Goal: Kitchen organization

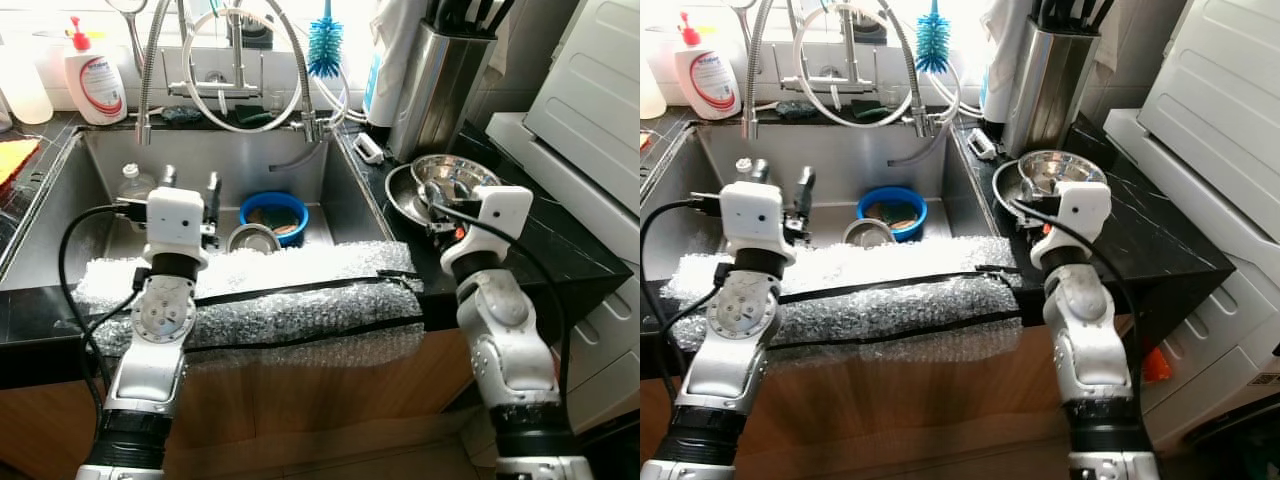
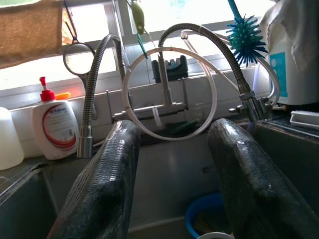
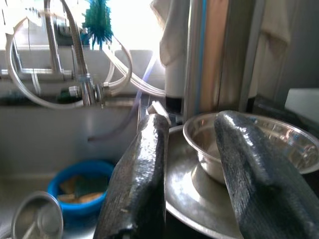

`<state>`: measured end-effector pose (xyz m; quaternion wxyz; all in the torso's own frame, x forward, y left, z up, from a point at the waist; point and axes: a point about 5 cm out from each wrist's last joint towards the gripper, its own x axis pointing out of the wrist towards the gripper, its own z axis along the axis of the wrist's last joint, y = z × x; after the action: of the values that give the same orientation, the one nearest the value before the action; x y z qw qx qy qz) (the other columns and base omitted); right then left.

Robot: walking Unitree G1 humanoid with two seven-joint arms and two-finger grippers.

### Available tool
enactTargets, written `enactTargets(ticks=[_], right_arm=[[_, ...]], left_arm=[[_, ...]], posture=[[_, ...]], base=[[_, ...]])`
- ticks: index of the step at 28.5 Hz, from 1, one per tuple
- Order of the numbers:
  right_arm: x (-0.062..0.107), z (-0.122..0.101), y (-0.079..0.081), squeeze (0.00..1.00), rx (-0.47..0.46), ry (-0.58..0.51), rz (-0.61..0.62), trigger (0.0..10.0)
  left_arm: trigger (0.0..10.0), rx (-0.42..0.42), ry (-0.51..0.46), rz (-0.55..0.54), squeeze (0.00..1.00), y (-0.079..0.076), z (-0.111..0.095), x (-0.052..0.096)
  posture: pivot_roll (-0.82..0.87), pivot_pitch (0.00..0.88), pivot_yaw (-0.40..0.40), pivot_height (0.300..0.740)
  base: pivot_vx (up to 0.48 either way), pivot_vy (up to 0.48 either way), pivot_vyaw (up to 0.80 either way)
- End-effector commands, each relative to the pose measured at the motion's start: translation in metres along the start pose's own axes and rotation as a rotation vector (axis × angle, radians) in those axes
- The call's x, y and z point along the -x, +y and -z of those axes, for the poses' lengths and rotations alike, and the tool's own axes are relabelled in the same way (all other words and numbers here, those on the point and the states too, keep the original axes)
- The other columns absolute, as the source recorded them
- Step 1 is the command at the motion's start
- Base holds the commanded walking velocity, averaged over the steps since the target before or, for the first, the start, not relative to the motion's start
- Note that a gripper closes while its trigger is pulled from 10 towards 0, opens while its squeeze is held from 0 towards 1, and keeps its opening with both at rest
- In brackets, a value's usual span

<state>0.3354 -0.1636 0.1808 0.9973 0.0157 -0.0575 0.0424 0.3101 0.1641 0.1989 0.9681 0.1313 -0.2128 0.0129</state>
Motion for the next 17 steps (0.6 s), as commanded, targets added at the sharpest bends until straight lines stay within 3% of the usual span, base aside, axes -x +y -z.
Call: enactTargets(ticks=[1, 8, 12, 17], right_arm=[[-0.009, -0.007, -0.007, 0.00, -0.012, 0.055, 0.025, 10.0], [-0.022, -0.008, -0.007, 0.00, -0.132, 0.153, 0.029, 10.0], [-0.027, 0.001, -0.008, 0.00, -0.134, 0.276, -0.003, 10.0], [-0.032, 0.003, -0.014, 0.00, -0.160, 0.320, 0.018, 10.0]], left_arm=[[10.0, -0.010, -0.032, 0.029, 0.00, -0.006, -0.010, -0.005], [10.0, -0.011, -0.029, 0.052, 0.00, -0.010, -0.011, -0.006], [10.0, -0.017, -0.026, 0.075, 0.00, -0.012, -0.011, -0.006], [10.0, -0.017, -0.020, 0.081, 0.00, -0.012, -0.011, -0.007]], posture=[[0.00, 0.000, -0.095, 0.740], [0.00, 0.000, -0.092, 0.740], [0.00, 0.000, -0.093, 0.740], [0.00, 0.000, -0.092, 0.740]], base=[[0.000, 0.000, 0.00], [0.000, 0.000, 0.00], [0.000, 0.000, 0.00], [0.000, 0.000, 0.00]])
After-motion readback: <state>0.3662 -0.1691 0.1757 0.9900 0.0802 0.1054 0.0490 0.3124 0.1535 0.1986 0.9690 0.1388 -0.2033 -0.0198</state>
